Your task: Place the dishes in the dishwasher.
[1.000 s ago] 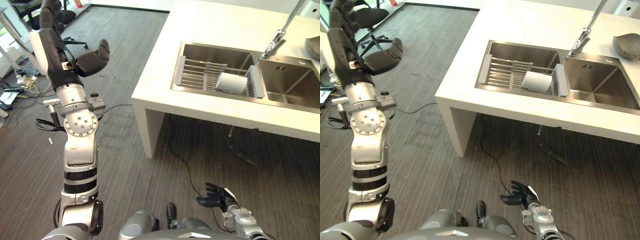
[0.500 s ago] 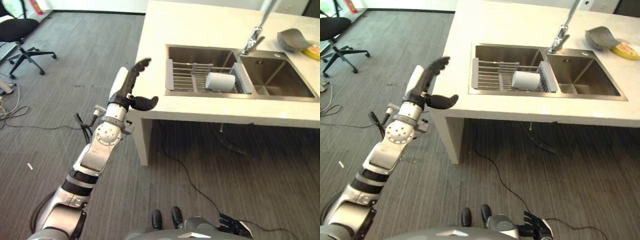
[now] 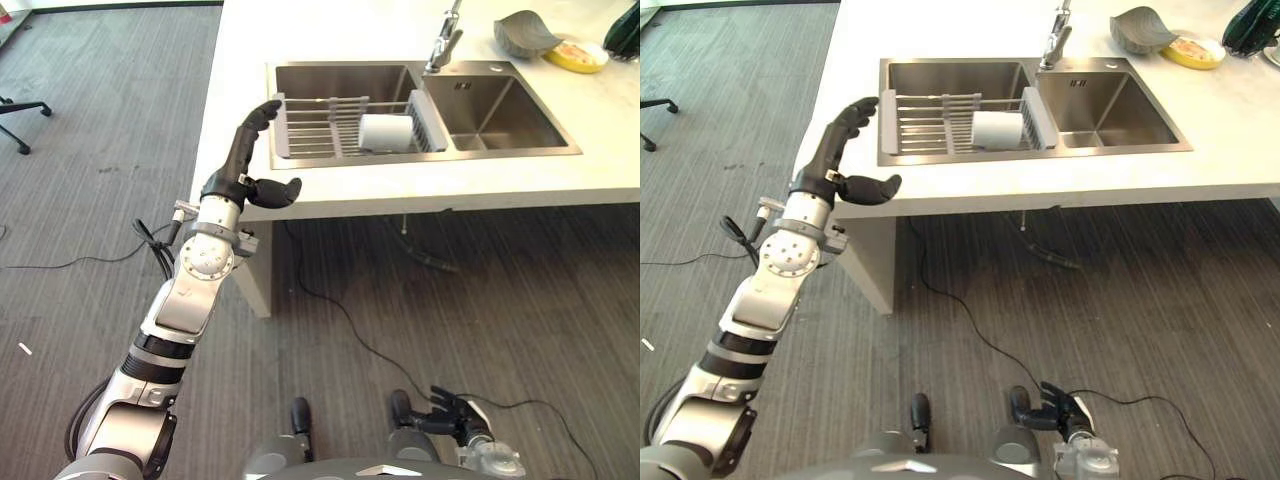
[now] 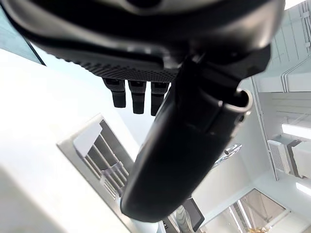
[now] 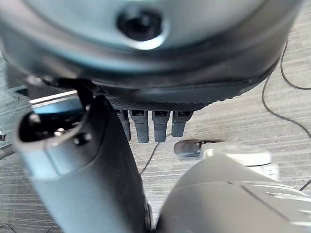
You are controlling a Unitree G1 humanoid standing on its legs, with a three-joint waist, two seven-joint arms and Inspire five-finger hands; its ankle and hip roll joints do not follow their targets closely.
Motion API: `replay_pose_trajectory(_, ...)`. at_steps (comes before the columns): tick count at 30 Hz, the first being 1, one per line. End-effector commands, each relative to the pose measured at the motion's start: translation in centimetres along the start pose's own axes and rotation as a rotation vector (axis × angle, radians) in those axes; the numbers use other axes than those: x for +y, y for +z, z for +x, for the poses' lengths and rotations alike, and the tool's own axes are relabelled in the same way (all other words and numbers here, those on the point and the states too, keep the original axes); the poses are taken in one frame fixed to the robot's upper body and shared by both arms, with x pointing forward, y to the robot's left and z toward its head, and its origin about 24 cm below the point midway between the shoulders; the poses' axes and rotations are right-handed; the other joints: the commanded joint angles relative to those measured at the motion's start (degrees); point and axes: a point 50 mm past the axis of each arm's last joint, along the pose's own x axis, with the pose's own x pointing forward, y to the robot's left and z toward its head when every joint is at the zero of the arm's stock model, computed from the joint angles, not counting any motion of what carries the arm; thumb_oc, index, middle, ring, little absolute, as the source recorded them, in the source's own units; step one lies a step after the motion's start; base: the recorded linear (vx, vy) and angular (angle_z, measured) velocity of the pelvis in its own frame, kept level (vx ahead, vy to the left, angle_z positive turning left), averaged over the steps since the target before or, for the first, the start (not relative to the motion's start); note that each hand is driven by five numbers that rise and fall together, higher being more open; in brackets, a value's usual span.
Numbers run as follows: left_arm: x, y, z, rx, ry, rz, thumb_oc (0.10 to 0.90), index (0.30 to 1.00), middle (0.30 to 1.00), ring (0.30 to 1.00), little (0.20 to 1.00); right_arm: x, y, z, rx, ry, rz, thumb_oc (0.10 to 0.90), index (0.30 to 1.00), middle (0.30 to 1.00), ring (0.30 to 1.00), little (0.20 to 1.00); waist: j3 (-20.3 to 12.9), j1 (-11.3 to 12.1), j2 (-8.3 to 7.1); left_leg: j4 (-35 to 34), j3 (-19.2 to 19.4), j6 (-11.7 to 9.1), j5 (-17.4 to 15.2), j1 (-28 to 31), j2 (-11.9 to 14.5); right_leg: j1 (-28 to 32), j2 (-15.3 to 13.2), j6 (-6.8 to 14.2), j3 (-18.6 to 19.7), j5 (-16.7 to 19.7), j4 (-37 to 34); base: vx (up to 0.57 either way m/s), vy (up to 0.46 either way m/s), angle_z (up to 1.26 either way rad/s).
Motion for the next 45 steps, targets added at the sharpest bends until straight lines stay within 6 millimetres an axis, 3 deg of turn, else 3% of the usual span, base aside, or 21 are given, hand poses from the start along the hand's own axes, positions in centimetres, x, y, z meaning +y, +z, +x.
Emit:
replay_pose_trajectory(1,2.0,4.8,1.1,-0.24,0.172,0.015,0.8,0.9,0.9,0.9,0.9,-2.8,1.5,-0.1,-0.074,-0.078,-0.037,0.8,0.9,0.9,0.9,0.9,-5.57,0.32,2.24,0.48,-5.72,-4.18,-1.33,6.82,4.26,-5.03,2.26,-5.88,-4.99,1.28,0.17,0.21,-0.459,0.88)
replay_pose_trajectory(5,1.1,4.6,1.4,-0.221,0.151,-0.005,0.8,0.9,0.9,0.9,0.9,-3.9,0.0,-0.8,-0.035,-0.105,-0.034,0.8,0.9,0.9,0.9,0.9,-6.97,-1.18,3.06,3.19,-7.15,-3.79,2.34,7.64,6.55,-2.05,6.56,-5.68,-2.63,1.85,0.01,0.18,-0.373,0.12)
replay_pose_trajectory(7,1.5,4.9,2.0,-0.231,0.161,0.025,0.8,0.9,0.9,0.9,0.9,-4.0,0.1,-0.8,-0.032,-0.097,-0.057,0.8,0.9,0.9,0.9,0.9,-6.57,-0.9,1.82,11.57,-7.86,-3.75,1.94,5.64,4.96,-1.02,6.91,-5.97,-1.77,2.44,0.01,0.12,-0.33,0.48)
replay_pose_trajectory(8,1.5,4.9,2.0,-0.231,0.161,0.025,0.8,0.9,0.9,0.9,0.9,-4.0,0.1,-0.8,-0.032,-0.097,-0.057,0.8,0.9,0.9,0.9,0.9,-6.57,-0.9,1.82,11.57,-7.86,-3.75,1.94,5.64,4.96,-1.02,6.91,-5.97,-1.77,2.44,0.01,0.05,-0.259,0.09)
replay_pose_trajectory(9,1.4,5.1,2.3,-0.233,0.163,0.035,0.8,0.9,0.9,0.9,0.9,-4.3,0.2,-0.8,-0.037,-0.103,-0.066,0.8,0.9,0.9,0.9,0.9,-5.74,-0.69,0.47,18.0,-6.83,-3.88,1.28,2.97,4.16,-0.53,5.85,-6.02,-1.87,2.75,0.01,0.05,-0.381,-0.12)
replay_pose_trajectory(10,2.2,5.5,2.9,-0.249,0.203,0.079,0.8,0.9,0.9,0.9,0.9,-4.5,0.8,-0.6,-0.055,-0.118,-0.05,0.8,0.9,0.9,0.9,0.9,-4.07,0.42,-0.73,26.11,-6.05,-5.05,-0.71,-0.35,1.76,0.72,4.69,-6.35,-3.09,2.49,0.01,0.08,-0.509,-0.03)
replay_pose_trajectory(12,3.0,5.4,3.2,-0.248,0.235,0.13,0.8,0.9,0.9,0.9,0.9,-4.4,1.3,-0.5,-0.071,-0.116,-0.045,0.8,0.9,0.9,0.9,0.9,-3.26,0.96,-1.6,28.99,-5.06,-5.96,-1.29,-1.71,0.83,1.24,4.42,-6.52,-3.22,2.34,0.01,0.07,-0.297,0.29)
replay_pose_trajectory(13,3.8,5.5,3.5,-0.256,0.269,0.186,0.8,0.9,0.9,0.9,0.9,-4.3,1.7,-0.4,-0.084,-0.113,-0.045,0.8,0.9,0.9,0.9,0.9,-2.81,1.53,-2.33,28.38,-4.18,-6.82,-1.59,-3.05,0.2,1.78,4.31,-6.53,-3.18,1.98,0.01,0.14,-0.218,0.13)
replay_pose_trajectory(14,5.0,6.2,3.5,-0.29,0.298,0.243,0.8,0.9,0.9,0.9,0.9,-4.1,2.3,-0.1,-0.094,-0.106,-0.057,0.8,0.9,0.9,0.9,0.9,-2.56,3.27,-1.7,22.95,-5.28,-6.25,-1.15,-5.5,-4.88,2.44,6.83,-7.21,-2.37,1.32,0.01,0.16,-0.222,-0.07)
replay_pose_trajectory(16,5.5,6.2,3.5,-0.289,0.307,0.265,0.8,0.9,0.9,0.9,0.9,-3.7,2.5,0.1,-0.096,-0.094,-0.057,0.8,0.9,0.9,0.9,0.9,-2.28,4.42,-1.36,18.42,-4.31,-5.23,-0.34,-5.76,-5.74,2.69,8.13,-7.45,-1.75,1.25,0.01,0.19,-0.151,-0.59)
replay_pose_trajectory(17,5.6,5.9,3.5,-0.281,0.287,0.288,0.8,0.9,0.9,0.9,0.9,-3.3,2.2,0.1,-0.08,-0.079,-0.056,0.8,0.9,0.9,0.9,0.9,-2.42,5.43,-0.08,8.76,-2.64,-3.32,-0.03,-5.66,-5.4,3.67,10.72,-7.87,-1.32,0.89,0.01,0.32,-0.144,-0.52)
replay_pose_trajectory(19,5.3,6.0,3.3,-0.298,0.237,0.314,0.8,0.9,0.9,0.9,0.9,-3.2,2.2,0.1,-0.087,-0.076,-0.049,0.8,0.9,0.9,0.9,0.9,-3.08,5.65,0.81,1.91,-1.22,-2.82,1.29,-5.35,-5.52,4.8,12.19,-8.27,-0.88,0.2,0.01,0.27,-0.068,0.1)
replay_pose_trajectory(22,5.6,5.5,3.0,-0.287,0.218,0.347,0.8,0.9,0.9,0.9,0.9,-3.3,1.9,-0.1,-0.091,-0.089,-0.043,0.8,0.9,0.9,0.9,0.9,-3.59,5.31,0.94,0.83,-2.19,-2.57,1.39,-4.57,-4.78,5.44,12.53,-8.24,-0.17,-0.1,0.01,0.15,0.029,-0.14)
replay_pose_trajectory(25,5.8,5.3,2.9,-0.28,0.215,0.36,0.8,0.9,0.9,0.9,0.9,-2.7,1.5,0.0,-0.065,-0.076,-0.048,0.8,0.9,0.9,0.9,0.9,-5.07,5.15,0.69,0.48,-5.14,-2.11,0.7,-3.95,-5.78,5.61,12.69,-8.32,0.83,0.3,0.01,0.11,0.091,-0.17)
replay_pose_trajectory(27,5.7,5.3,2.9,-0.278,0.206,0.368,0.8,0.9,0.9,0.9,0.9,-2.5,1.0,-0.2,-0.052,-0.073,-0.046,0.8,0.9,0.9,0.9,0.9,-5.27,4.91,0.37,0.48,-4.55,-2.13,0.64,-3.89,-5.63,5.69,12.61,-8.3,1.13,0.83,0.26,0.09,0.142,-0.4)
replay_pose_trajectory(32,5.4,5.3,3.6,-0.271,0.155,0.414,0.8,0.9,0.9,0.9,0.9,-2.7,0.9,-0.3,-0.054,-0.073,-0.05,0.8,0.9,0.9,0.9,0.9,-5.3,3.99,0.37,0.48,-3.6,-2.58,0.6,-1.57,-5.66,4.17,12.84,-7.61,0.29,0.9,9.52,0.06,0.169,0.13)
replay_pose_trajectory(34,5.4,5.1,3.8,-0.257,0.117,0.449,0.8,0.9,0.9,0.9,0.9,-3.0,1.2,-0.3,-0.071,-0.084,-0.04,0.8,0.9,0.9,0.9,0.9,-4.14,3.92,1.77,0.48,-3.39,-2.88,0.83,0.0,-4.43,0.9,15.18,-6.72,-0.71,1.04,19.51,0.04,0.258,0.15)
replay_pose_trajectory(37,5.5,4.8,3.2,-0.251,0.042,0.518,0.8,0.9,0.9,0.9,0.9,-3.3,1.8,-0.2,-0.096,-0.086,-0.039,0.8,0.9,0.9,0.9,0.9,-1.28,2.55,5.42,0.48,-4.71,-3.58,0.55,3.23,-1.69,-6.35,19.92,-6.92,-0.7,-0.46,32.39,0.11,0.256,-0.2)
replay_pose_trajectory(42,4.3,4.5,2.4,-0.276,-0.164,0.663,0.8,0.9,0.9,0.9,0.9,-4.0,1.2,-0.7,-0.08,-0.087,-0.085,0.8,0.9,0.9,0.9,0.9,-1.6,0.48,2.65,0.48,-7.06,-2.46,0.21,4.91,-5.22,-7.42,16.16,-8.65,0.12,-0.19,16.77,0.16,0.036,0.4)
replay_pose_trajectory(44,3.3,5.4,2.5,-0.332,-0.233,0.723,0.8,0.9,0.9,0.9,0.9,-4.2,1.4,-0.6,-0.08,-0.096,-0.083,0.8,0.9,0.9,0.9,0.9,-1.39,1.02,1.62,0.48,-7.29,-1.94,0.03,4.74,-6.03,-6.19,15.79,-7.97,0.18,1.1,17.54,0.02,-0.003,0.43)
replay_pose_trajectory(45,3.0,5.3,2.3,-0.329,-0.264,0.721,0.8,0.9,0.9,0.9,0.9,-3.9,1.2,-0.6,-0.075,-0.091,-0.076,0.8,0.9,0.9,0.9,0.9,-1.86,1.3,1.01,0.48,-7.27,-1.74,-0.34,4.66,-6.59,-5.07,15.0,-8.03,0.14,1.18,14.39,0.02,-0.039,0.6)
